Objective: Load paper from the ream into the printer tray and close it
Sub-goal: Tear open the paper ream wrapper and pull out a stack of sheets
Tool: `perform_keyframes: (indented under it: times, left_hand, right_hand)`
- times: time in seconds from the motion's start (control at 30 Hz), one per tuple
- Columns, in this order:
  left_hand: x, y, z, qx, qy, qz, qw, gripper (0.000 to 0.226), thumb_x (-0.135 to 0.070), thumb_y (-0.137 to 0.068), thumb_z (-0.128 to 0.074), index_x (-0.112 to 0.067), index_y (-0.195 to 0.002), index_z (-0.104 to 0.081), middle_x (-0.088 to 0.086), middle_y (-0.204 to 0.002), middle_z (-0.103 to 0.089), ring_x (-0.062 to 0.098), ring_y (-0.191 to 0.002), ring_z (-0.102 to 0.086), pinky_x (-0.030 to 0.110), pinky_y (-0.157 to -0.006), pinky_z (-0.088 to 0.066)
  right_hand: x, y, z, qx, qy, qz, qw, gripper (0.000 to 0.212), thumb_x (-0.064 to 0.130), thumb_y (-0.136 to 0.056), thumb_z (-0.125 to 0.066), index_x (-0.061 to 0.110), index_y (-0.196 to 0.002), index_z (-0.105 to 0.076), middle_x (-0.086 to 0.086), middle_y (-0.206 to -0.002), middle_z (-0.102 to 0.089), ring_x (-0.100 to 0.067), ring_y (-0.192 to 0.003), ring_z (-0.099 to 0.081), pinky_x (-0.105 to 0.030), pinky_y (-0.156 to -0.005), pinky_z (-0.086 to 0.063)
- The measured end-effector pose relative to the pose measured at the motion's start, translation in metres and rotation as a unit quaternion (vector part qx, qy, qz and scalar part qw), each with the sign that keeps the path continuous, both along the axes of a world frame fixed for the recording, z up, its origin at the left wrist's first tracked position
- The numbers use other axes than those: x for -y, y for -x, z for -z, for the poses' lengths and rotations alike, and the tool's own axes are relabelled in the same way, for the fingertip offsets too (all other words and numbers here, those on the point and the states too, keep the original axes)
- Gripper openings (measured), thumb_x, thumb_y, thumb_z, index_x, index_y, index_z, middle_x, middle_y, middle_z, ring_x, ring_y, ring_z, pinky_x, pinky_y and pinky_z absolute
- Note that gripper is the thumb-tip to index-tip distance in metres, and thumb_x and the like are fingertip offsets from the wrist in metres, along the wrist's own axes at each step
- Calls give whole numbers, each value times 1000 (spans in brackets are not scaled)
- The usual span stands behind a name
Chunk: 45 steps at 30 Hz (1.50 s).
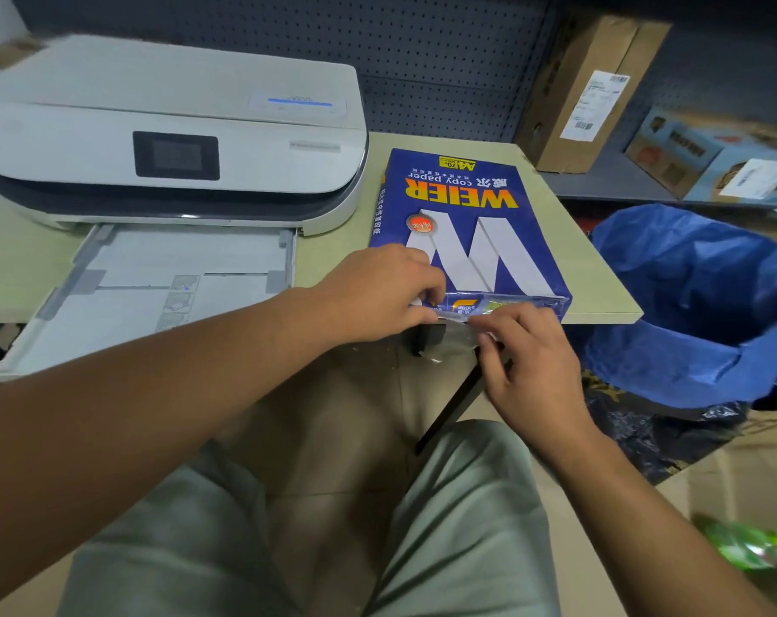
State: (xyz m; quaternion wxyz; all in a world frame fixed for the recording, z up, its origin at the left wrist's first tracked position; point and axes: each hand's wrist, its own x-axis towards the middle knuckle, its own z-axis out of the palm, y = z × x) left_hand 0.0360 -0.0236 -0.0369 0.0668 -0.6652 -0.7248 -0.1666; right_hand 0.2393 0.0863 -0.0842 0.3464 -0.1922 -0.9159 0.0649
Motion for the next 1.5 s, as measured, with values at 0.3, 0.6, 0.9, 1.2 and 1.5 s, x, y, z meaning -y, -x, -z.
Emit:
perform_keyframes:
  times: [0.3,0.6,0.9,1.2,1.5]
  left_hand:
    - [4,-2,-17,12,-159,-45,986,16,-24,-92,-58,-15,-94,-70,4,-94,-67,26,-84,-63,35,-67,-50]
    - [7,-7,-16,-15,-209,-25,977,10,-17,-90,-62,-10,-90,-70,7,-92,-67,27,-81,-64,38,-64,-54]
    - [10,-11,-9,-11,-204,-42,978,8,-20,-87,-64,-14,-89,-70,4,-95,-69,28,-87,-64,36,-62,-54]
    - [7,-7,-5,1,-185,-43,982,19,-26,-90,-62,-15,-104,-69,7,-113,-70,28,-103,-62,38,-75,-58]
    - [6,-5,-3,4,-182,-57,982,17,-25,-90,-61,-17,-104,-68,3,-110,-69,26,-102,-60,37,-71,-55]
  right_hand:
    - [5,-4,8,29,-37,36,998,20,23,-89,-59,20,-98,-77,1,-93,-68,-28,-98,-57,-40,-81,-43]
    - [1,14,-11,63,-12,44,997,22,29,-95,-59,21,-111,-71,-1,-117,-65,-30,-82,-69,-34,-55,-51]
    - [-22,48,-44,187,-60,44,979,26,32,-97,-57,29,-119,-70,-5,-116,-74,-34,-104,-67,-37,-73,-51]
    - [-37,58,-52,245,-59,37,967,18,35,-95,-55,32,-103,-70,-7,-103,-72,-33,-98,-65,-38,-74,-58]
    - [-40,52,-60,250,6,-21,968,29,42,-89,-69,29,-114,-74,-3,-117,-74,-30,-110,-65,-40,-86,-57]
